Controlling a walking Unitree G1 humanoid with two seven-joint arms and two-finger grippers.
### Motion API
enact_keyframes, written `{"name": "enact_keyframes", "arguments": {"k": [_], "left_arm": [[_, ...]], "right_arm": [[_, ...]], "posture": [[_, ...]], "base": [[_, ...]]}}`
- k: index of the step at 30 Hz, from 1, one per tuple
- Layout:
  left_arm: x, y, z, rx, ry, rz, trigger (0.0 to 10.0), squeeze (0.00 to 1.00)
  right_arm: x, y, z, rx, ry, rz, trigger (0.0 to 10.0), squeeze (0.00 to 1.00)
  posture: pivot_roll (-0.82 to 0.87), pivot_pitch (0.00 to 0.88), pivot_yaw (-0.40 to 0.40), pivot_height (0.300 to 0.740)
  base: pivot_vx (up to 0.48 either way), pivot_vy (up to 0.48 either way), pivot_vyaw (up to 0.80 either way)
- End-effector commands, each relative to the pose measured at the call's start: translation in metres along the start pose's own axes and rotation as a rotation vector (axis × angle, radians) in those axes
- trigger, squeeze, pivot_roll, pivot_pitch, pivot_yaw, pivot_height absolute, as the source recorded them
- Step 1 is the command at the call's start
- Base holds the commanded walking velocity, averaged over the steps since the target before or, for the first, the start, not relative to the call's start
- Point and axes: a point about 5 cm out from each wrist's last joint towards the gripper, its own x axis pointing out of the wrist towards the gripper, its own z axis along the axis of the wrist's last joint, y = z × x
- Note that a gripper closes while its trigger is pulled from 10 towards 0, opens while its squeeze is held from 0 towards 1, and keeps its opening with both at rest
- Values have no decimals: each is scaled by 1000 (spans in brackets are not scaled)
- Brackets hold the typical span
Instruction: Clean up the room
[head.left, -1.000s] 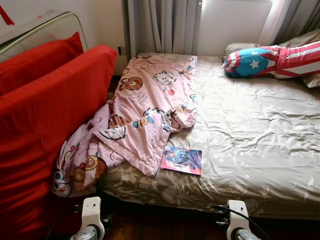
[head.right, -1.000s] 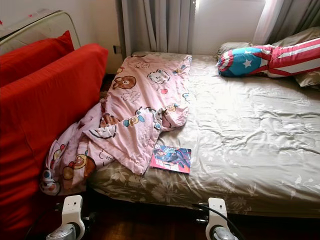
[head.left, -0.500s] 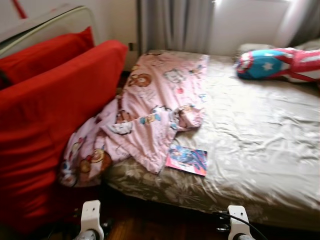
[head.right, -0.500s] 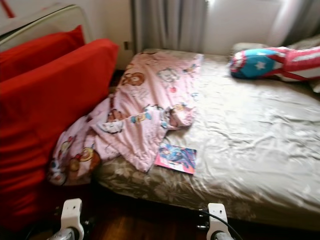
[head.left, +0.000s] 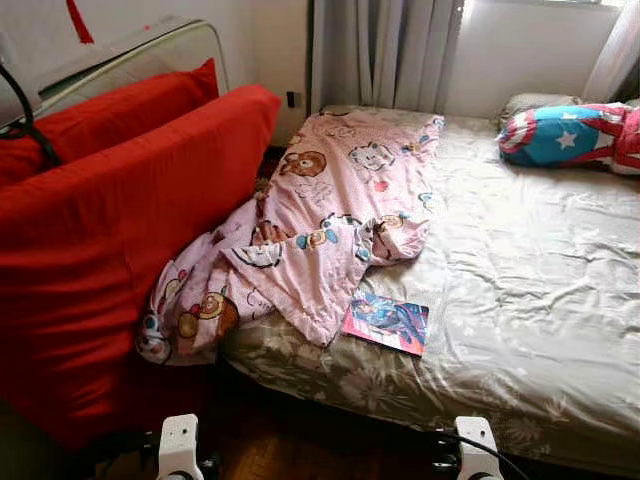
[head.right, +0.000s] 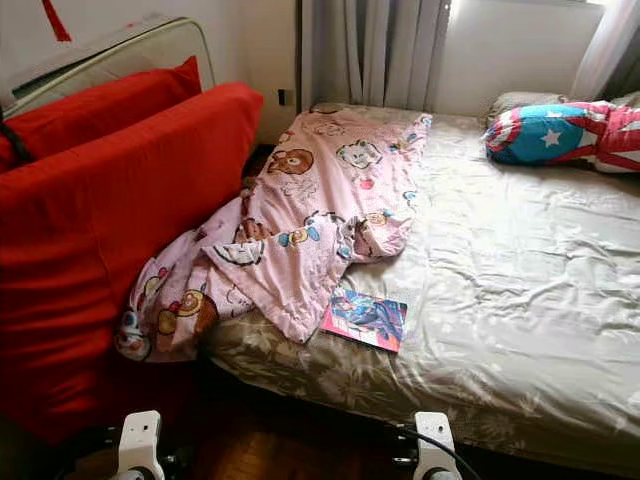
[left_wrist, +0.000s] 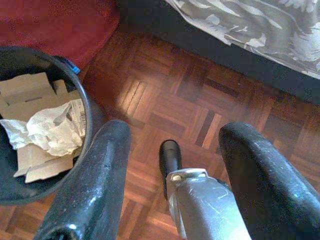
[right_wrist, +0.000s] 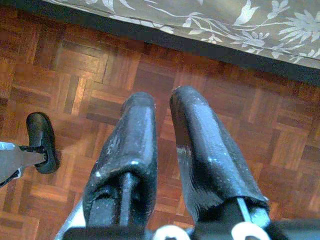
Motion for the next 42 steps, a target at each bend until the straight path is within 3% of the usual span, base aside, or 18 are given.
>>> {"name": "enact_keyframes", "arguments": {"k": [1,15,22,30,42], "left_arm": [[0,1,-1,4,3,-2,10000,0],[1,1,6,5,-14,-1,10000,0],[1,1,7,11,-15,-3,10000,0],[2,-1,10,69,-20,-50,10000,0],[0,-4,13,-40,-102,-95,10000,0]], "right_arm": [[0,-1,1,-11,8,-2,10000,0],[1,1,10,-34,-30,7,10000,0],[1,2,10,-11,-30,14,10000,0],[1,2,11,-15,-38,20,10000,0],[0,4,18,-48,-123,58,10000,0]], "posture": [[-24,0,2,740],[-17,0,0,740],[-11,0,-7,740],[-11,0,-9,740],[-13,0,-11,740]], "base": [[0,0,0],[285,0,0],[313,0,498],[309,0,0],[22,0,0]]}}
